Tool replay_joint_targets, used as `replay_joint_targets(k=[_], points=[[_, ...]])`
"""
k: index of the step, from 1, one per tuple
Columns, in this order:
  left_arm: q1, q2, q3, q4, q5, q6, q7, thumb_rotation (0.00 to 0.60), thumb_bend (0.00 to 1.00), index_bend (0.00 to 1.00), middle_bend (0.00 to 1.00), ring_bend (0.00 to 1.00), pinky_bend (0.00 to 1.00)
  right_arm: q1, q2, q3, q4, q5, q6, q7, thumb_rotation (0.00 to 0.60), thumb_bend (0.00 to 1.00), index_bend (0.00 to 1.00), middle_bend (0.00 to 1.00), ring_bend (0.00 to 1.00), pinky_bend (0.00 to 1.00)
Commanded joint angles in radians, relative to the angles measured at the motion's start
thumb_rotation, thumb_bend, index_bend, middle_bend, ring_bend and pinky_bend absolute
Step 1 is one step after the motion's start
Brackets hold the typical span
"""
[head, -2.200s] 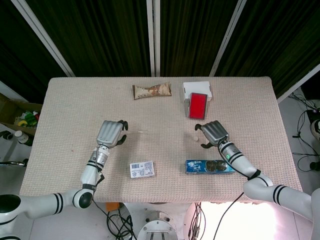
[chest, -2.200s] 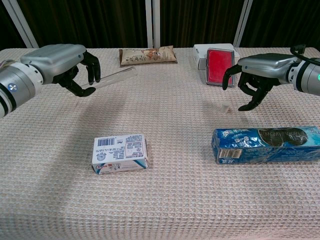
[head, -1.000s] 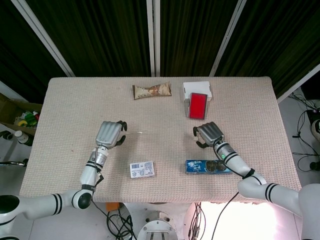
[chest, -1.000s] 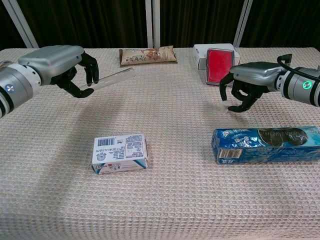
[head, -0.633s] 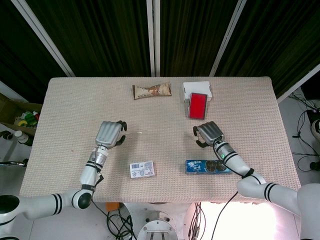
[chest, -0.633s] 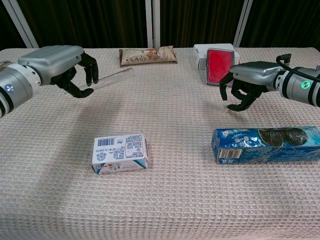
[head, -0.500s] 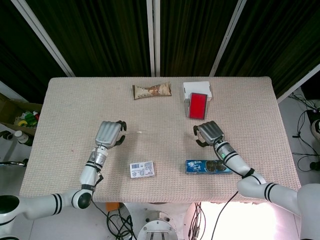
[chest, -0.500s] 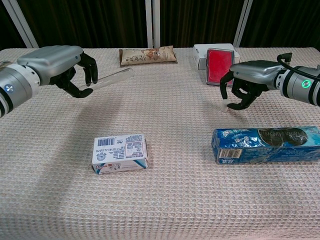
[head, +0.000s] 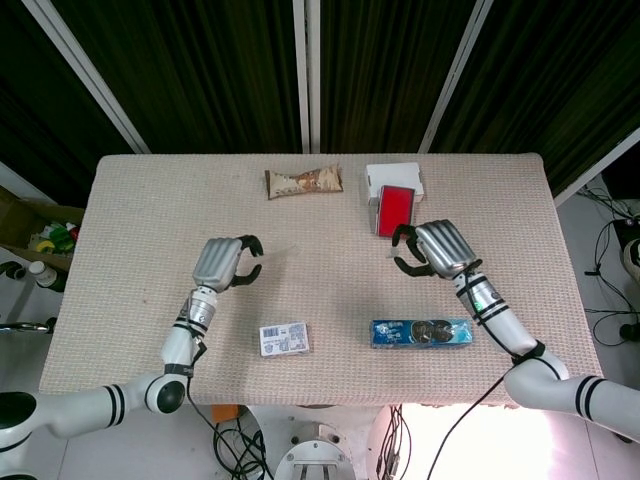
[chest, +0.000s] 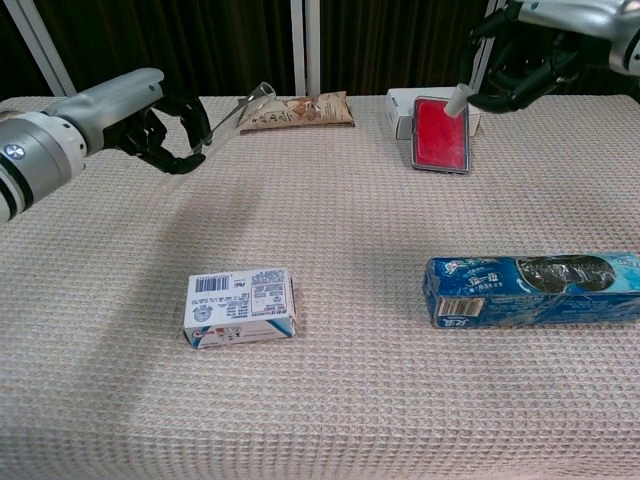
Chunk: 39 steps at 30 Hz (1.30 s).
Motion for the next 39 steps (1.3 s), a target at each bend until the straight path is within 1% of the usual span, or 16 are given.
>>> replay_joint_targets(k=[1, 6, 12, 21, 39], points=[[-0.005, -0.038, -0.024, 0.032, 0.035, -0.024, -0.116, 0.600, 0.48, 0.68, 0.63, 0.86, 1.00, 0.008, 0.047, 0.039, -0.071, -0.018, 0.008, 0.054, 0.600, 0.52, 0.78, 0.91, 0.95, 1.00], [-0.016, -0.085, -0.038, 0.071, 0.067, -0.028, -0.219, 0.600, 0.48, 0.68, 0.63, 0.86, 1.00, 0.051, 0.033, 0.056, -0.096, -0.016, -0.025, 0.059, 0.600, 0.52, 0.78, 0.92, 0.96, 1.00], [-0.026, -0.128, -0.034, 0.120, 0.100, -0.017, -0.264, 0.600, 0.48, 0.68, 0.63, 0.86, 1.00, 0.092, -0.005, 0.070, -0.094, -0.004, -0.039, 0.041, 0.600, 0.53, 0.79, 0.92, 0.96, 1.00], [-0.031, -0.153, -0.027, 0.141, 0.128, 0.001, -0.265, 0.600, 0.48, 0.68, 0.63, 0.86, 1.00, 0.132, -0.034, 0.078, -0.083, 0.030, -0.058, -0.005, 0.600, 0.54, 0.79, 0.92, 0.96, 1.00], [-0.037, -0.145, -0.032, 0.102, 0.125, -0.004, -0.236, 0.600, 0.48, 0.68, 0.63, 0.86, 1.00, 0.173, -0.068, 0.072, -0.078, 0.053, -0.064, -0.059, 0.600, 0.54, 0.79, 0.92, 0.96, 1.00]])
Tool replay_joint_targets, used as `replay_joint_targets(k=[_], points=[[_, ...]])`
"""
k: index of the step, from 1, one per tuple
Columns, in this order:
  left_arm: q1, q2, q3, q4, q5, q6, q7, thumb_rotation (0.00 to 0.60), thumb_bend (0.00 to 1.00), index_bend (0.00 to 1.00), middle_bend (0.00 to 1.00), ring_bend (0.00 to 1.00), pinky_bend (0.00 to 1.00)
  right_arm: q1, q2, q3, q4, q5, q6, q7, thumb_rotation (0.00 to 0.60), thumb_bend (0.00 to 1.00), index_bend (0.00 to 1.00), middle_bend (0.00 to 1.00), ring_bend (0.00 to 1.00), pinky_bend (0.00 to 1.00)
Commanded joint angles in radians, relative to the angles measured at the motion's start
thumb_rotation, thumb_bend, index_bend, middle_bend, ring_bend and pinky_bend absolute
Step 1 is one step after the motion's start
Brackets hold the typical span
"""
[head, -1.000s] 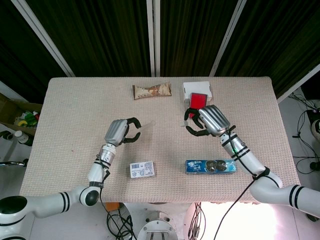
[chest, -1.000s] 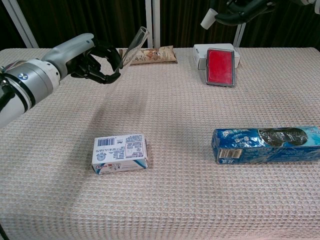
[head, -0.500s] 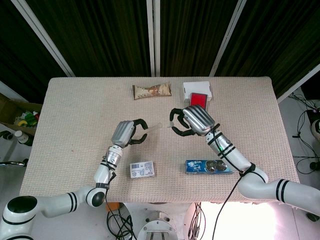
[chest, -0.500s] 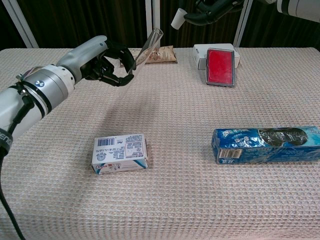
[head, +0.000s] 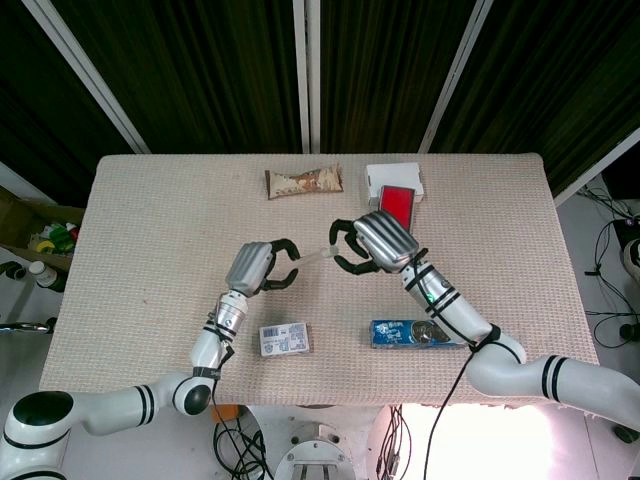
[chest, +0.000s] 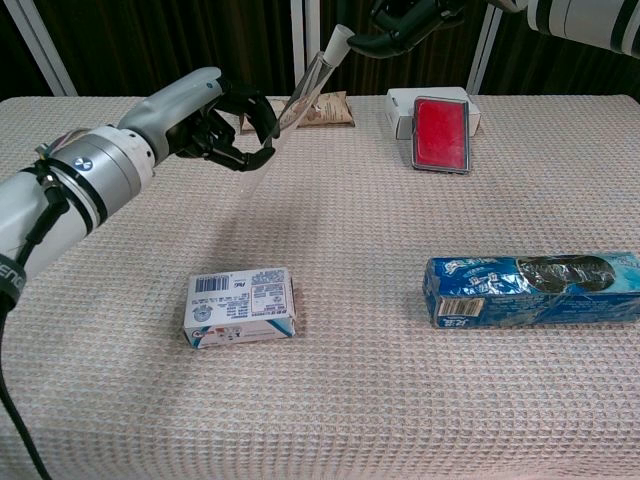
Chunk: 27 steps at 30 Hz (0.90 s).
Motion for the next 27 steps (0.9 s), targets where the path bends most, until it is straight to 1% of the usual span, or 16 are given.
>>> replay_joint_targets(k=[1, 13, 27], points=[[-0.001, 0.001, 0.000, -0.005, 0.000, 0.000, 0.003, 0.600, 0.48, 0.68, 0.63, 0.86, 1.00, 0.005, -0.003, 0.000, -0.001, 0.002, 0.000, -0.007, 0.600, 0.54, 0.79, 0.92, 0.96, 1.00], [0.001, 0.011, 0.002, -0.025, 0.002, 0.000, 0.008, 0.600, 0.48, 0.68, 0.63, 0.86, 1.00, 0.024, -0.012, 0.001, -0.001, 0.023, 0.001, -0.050, 0.600, 0.56, 0.79, 0.92, 0.96, 1.00], [-0.004, 0.026, 0.000, -0.045, -0.004, -0.025, -0.009, 0.600, 0.48, 0.68, 0.63, 0.86, 1.00, 0.043, -0.029, -0.006, 0.018, 0.033, 0.002, -0.096, 0.600, 0.58, 0.79, 0.92, 0.96, 1.00]])
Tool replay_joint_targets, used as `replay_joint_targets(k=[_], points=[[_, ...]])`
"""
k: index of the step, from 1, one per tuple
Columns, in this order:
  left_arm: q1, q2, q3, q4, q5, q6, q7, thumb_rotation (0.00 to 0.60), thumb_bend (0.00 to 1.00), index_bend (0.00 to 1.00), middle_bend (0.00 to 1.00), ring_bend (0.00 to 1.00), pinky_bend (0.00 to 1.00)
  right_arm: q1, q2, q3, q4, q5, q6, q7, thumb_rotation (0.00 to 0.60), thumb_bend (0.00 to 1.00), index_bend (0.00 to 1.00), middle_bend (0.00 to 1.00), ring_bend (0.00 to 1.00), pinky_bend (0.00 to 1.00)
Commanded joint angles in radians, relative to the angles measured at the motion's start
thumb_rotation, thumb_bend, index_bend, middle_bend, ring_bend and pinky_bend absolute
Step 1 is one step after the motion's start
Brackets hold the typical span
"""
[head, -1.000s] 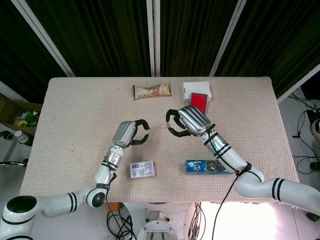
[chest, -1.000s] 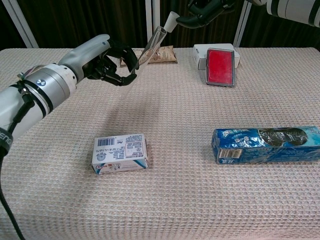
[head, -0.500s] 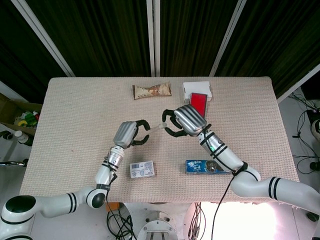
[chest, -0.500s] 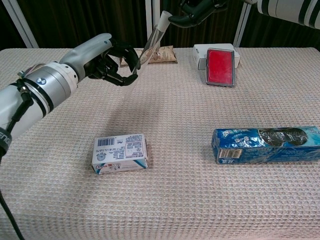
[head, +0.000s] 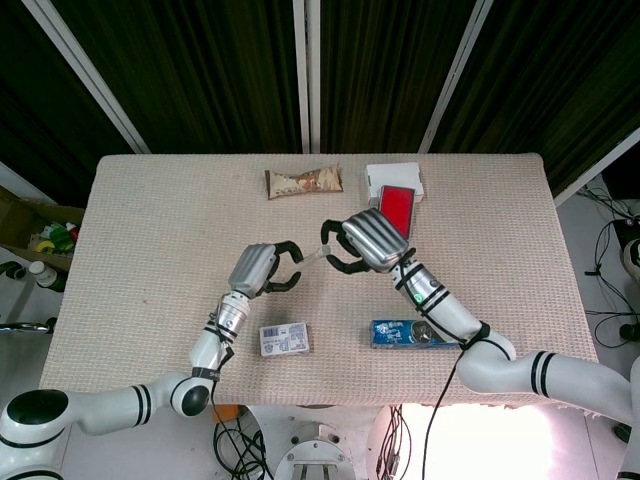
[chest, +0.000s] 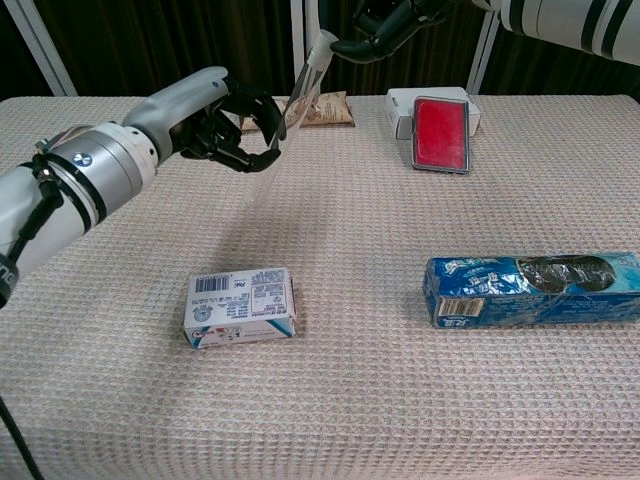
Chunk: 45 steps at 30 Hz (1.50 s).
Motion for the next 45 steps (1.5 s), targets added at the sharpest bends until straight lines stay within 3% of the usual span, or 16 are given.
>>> replay_joint_targets(k=[1, 11, 28, 30, 37, 40, 45], points=[[-0.001, 0.001, 0.000, -0.001, -0.001, -0.001, 0.000, 0.600, 0.48, 0.68, 0.63, 0.86, 1.00, 0.002, -0.002, -0.001, 0.001, 0.002, -0.001, -0.001, 0.600, 0.58, 0.79, 0.92, 0.96, 1.00], [-0.004, 0.024, -0.003, -0.019, -0.019, -0.023, 0.004, 0.600, 0.49, 0.68, 0.63, 0.86, 1.00, 0.010, -0.007, -0.012, 0.012, -0.003, 0.000, -0.034, 0.600, 0.57, 0.80, 0.92, 0.96, 1.00], [-0.005, 0.057, -0.003, -0.054, -0.055, -0.049, 0.021, 0.600, 0.49, 0.69, 0.63, 0.86, 1.00, 0.011, -0.034, -0.027, 0.039, -0.009, 0.012, -0.047, 0.600, 0.49, 0.79, 0.92, 0.96, 1.00], [-0.005, 0.058, -0.001, -0.053, -0.057, -0.049, 0.022, 0.600, 0.49, 0.69, 0.63, 0.86, 1.00, 0.009, -0.035, -0.027, 0.041, -0.009, 0.017, -0.046, 0.600, 0.43, 0.78, 0.92, 0.96, 1.00], [-0.006, 0.052, 0.008, -0.038, -0.055, -0.043, 0.038, 0.600, 0.49, 0.69, 0.63, 0.86, 1.00, 0.001, -0.035, -0.023, 0.041, -0.010, 0.030, -0.029, 0.600, 0.06, 0.62, 0.91, 0.95, 1.00], [-0.006, 0.051, 0.010, -0.034, -0.054, -0.040, 0.042, 0.600, 0.49, 0.69, 0.63, 0.86, 1.00, -0.001, -0.034, -0.022, 0.040, -0.009, 0.030, -0.023, 0.600, 0.00, 0.56, 0.90, 0.95, 1.00], [-0.004, 0.058, 0.020, -0.026, -0.047, -0.035, 0.064, 0.600, 0.49, 0.69, 0.63, 0.86, 1.00, -0.012, -0.025, -0.019, 0.030, -0.010, 0.046, -0.015, 0.600, 0.00, 0.49, 0.90, 0.95, 1.00]])
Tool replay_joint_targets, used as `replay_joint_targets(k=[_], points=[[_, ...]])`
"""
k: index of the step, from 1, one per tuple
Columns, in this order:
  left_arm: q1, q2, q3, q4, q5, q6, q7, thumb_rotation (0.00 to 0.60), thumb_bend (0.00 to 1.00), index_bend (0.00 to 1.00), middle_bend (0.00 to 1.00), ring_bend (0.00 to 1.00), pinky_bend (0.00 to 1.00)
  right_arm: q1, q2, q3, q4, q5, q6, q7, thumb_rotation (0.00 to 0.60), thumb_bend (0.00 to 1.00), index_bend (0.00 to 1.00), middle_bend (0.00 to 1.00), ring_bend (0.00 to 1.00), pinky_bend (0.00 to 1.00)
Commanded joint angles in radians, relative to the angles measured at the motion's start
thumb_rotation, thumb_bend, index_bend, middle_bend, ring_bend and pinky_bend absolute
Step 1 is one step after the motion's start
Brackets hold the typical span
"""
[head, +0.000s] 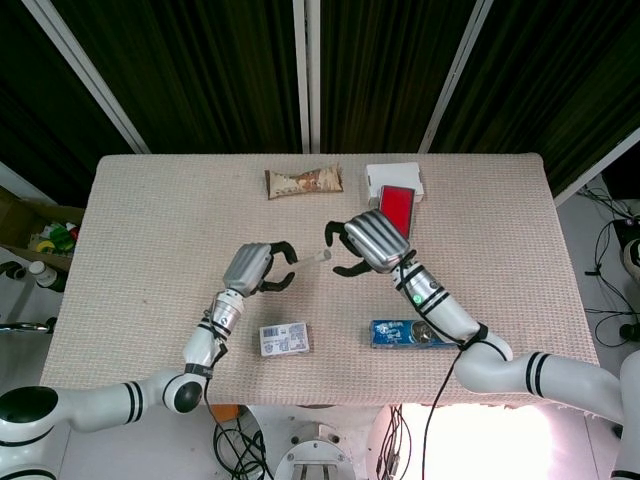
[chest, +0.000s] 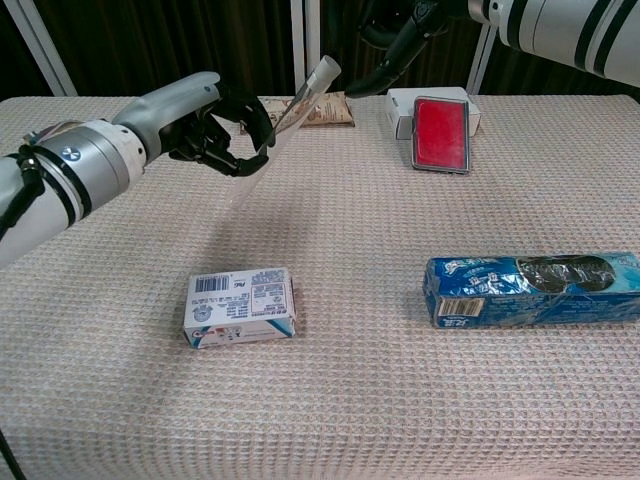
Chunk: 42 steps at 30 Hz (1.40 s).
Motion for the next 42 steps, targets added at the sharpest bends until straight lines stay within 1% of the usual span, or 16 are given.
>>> replay_joint_targets(k=[1, 3, 6, 11, 15, 18, 21, 24, 29, 31, 33, 36, 38, 40, 42], points=[[0.002, 0.007, 0.010, 0.010, 0.007, 0.006, 0.023, 0.600, 0.49, 0.69, 0.63, 0.86, 1.00, -0.011, 0.012, 0.002, -0.012, -0.002, 0.013, 0.007, 0.600, 0.00, 0.48, 0.90, 0.95, 1.00], [0.003, 0.011, 0.018, 0.022, 0.012, 0.015, 0.049, 0.600, 0.49, 0.69, 0.63, 0.86, 1.00, -0.024, 0.028, 0.002, -0.026, -0.007, 0.029, 0.013, 0.600, 0.00, 0.47, 0.90, 0.95, 1.00], [0.003, 0.019, 0.038, 0.055, 0.021, 0.036, 0.133, 0.600, 0.49, 0.69, 0.63, 0.86, 1.00, -0.068, 0.073, -0.007, -0.058, -0.023, 0.078, 0.020, 0.600, 0.00, 0.46, 0.90, 0.95, 1.00], [-0.010, 0.016, 0.066, 0.108, -0.015, 0.040, 0.338, 0.600, 0.49, 0.68, 0.62, 0.86, 1.00, -0.165, 0.150, -0.050, -0.091, -0.048, 0.161, 0.033, 0.600, 0.00, 0.45, 0.90, 0.95, 1.00], [-0.027, -0.017, 0.066, 0.145, -0.053, 0.039, 0.442, 0.600, 0.49, 0.67, 0.61, 0.86, 1.00, -0.229, 0.182, -0.083, -0.095, -0.056, 0.208, 0.050, 0.600, 0.00, 0.45, 0.90, 0.95, 1.00], [-0.049, -0.057, 0.066, 0.196, -0.077, 0.031, 0.520, 0.600, 0.49, 0.66, 0.59, 0.86, 1.00, -0.272, 0.198, -0.099, -0.095, -0.068, 0.241, 0.080, 0.600, 0.00, 0.45, 0.90, 0.95, 1.00], [-0.065, -0.085, 0.063, 0.229, -0.098, 0.018, 0.561, 0.600, 0.48, 0.64, 0.57, 0.86, 1.00, -0.298, 0.209, -0.108, -0.091, -0.075, 0.257, 0.104, 0.600, 0.00, 0.45, 0.90, 0.95, 1.00], [-0.078, -0.110, 0.060, 0.259, -0.123, -0.004, 0.595, 0.600, 0.47, 0.59, 0.53, 0.86, 1.00, -0.324, 0.215, -0.116, -0.084, -0.082, 0.272, 0.132, 0.600, 0.00, 0.45, 0.90, 0.95, 1.00], [-0.098, -0.134, 0.063, 0.289, -0.168, -0.038, 0.668, 0.600, 0.46, 0.41, 0.42, 0.85, 1.00, -0.362, 0.209, -0.135, -0.054, -0.094, 0.284, 0.172, 0.600, 0.00, 0.45, 0.87, 0.94, 1.00], [-0.098, -0.133, 0.064, 0.283, -0.176, -0.034, 0.687, 0.600, 0.45, 0.36, 0.39, 0.85, 1.00, -0.379, 0.206, -0.143, -0.043, -0.097, 0.294, 0.184, 0.600, 0.00, 0.45, 0.87, 0.94, 1.00], [-0.095, -0.128, 0.065, 0.270, -0.175, -0.025, 0.693, 0.600, 0.44, 0.33, 0.37, 0.85, 1.00, -0.394, 0.205, -0.147, -0.037, -0.101, 0.303, 0.196, 0.600, 0.00, 0.45, 0.87, 0.94, 1.00], [-0.080, -0.101, 0.077, 0.226, -0.167, -0.005, 0.703, 0.600, 0.44, 0.31, 0.35, 0.84, 1.00, -0.425, 0.208, -0.157, -0.029, -0.101, 0.321, 0.218, 0.600, 0.00, 0.45, 0.86, 0.93, 1.00], [-0.066, -0.066, 0.086, 0.178, -0.162, 0.014, 0.716, 0.600, 0.43, 0.28, 0.32, 0.83, 1.00, -0.446, 0.213, -0.167, -0.022, -0.097, 0.326, 0.223, 0.600, 0.00, 0.43, 0.84, 0.92, 1.00], [-0.037, -0.011, 0.095, 0.112, -0.135, 0.061, 0.704, 0.600, 0.42, 0.26, 0.30, 0.81, 1.00, -0.469, 0.227, -0.179, -0.021, -0.085, 0.328, 0.216, 0.600, 0.00, 0.40, 0.80, 0.89, 1.00], [0.003, 0.051, 0.100, 0.051, -0.099, 0.118, 0.663, 0.600, 0.41, 0.25, 0.28, 0.74, 1.00, -0.492, 0.247, -0.190, -0.027, -0.070, 0.329, 0.200, 0.600, 0.00, 0.38, 0.72, 0.81, 0.99]])
